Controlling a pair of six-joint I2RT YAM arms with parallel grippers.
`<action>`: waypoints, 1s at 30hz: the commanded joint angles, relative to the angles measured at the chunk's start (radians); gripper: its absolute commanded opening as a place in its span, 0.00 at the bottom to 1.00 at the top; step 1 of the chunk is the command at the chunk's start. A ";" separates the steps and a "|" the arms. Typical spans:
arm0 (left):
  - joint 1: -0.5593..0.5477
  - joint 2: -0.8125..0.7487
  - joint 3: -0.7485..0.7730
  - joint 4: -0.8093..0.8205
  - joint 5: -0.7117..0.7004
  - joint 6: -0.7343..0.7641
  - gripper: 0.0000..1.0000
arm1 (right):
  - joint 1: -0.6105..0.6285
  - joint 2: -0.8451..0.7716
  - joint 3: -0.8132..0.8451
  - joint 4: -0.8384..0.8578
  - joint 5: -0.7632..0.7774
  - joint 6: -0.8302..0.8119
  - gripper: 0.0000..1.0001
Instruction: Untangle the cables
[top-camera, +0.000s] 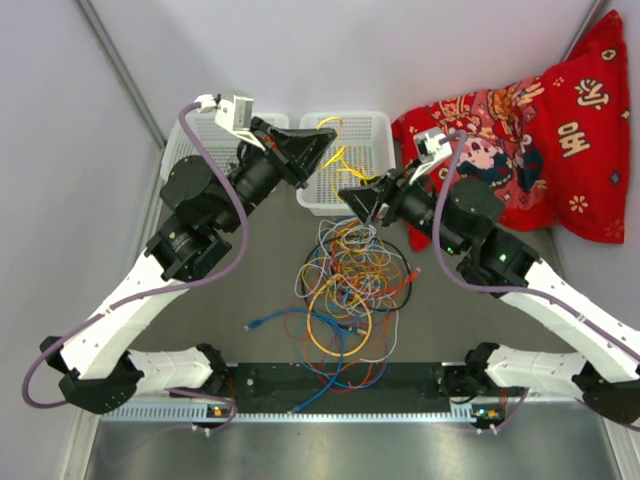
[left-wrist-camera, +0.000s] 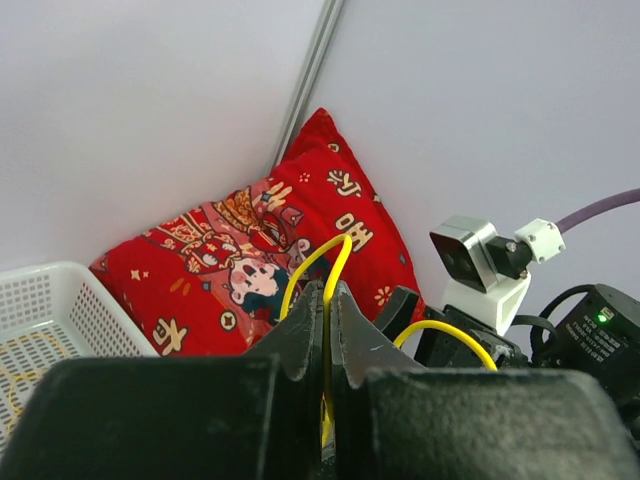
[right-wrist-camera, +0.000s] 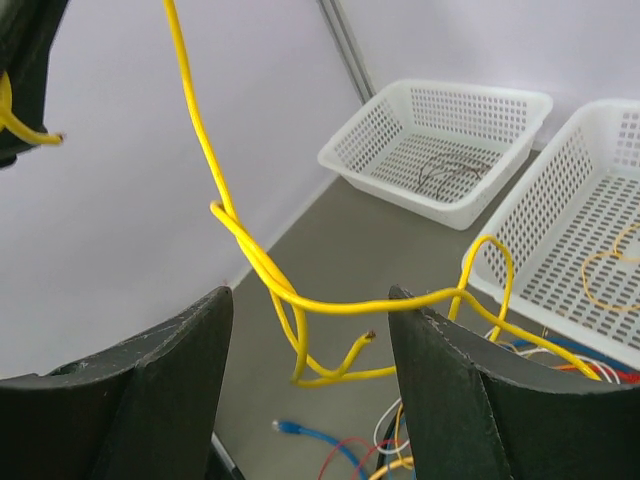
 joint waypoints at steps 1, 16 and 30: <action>0.003 -0.017 -0.011 0.029 0.023 -0.025 0.00 | 0.011 0.024 0.071 0.061 0.011 -0.023 0.63; 0.003 -0.047 -0.074 0.117 0.134 -0.126 0.00 | 0.009 0.107 -0.035 0.170 0.468 0.020 0.25; 0.003 -0.105 0.092 0.088 0.000 0.056 0.00 | -0.179 -0.057 -0.289 -0.046 0.465 0.149 0.39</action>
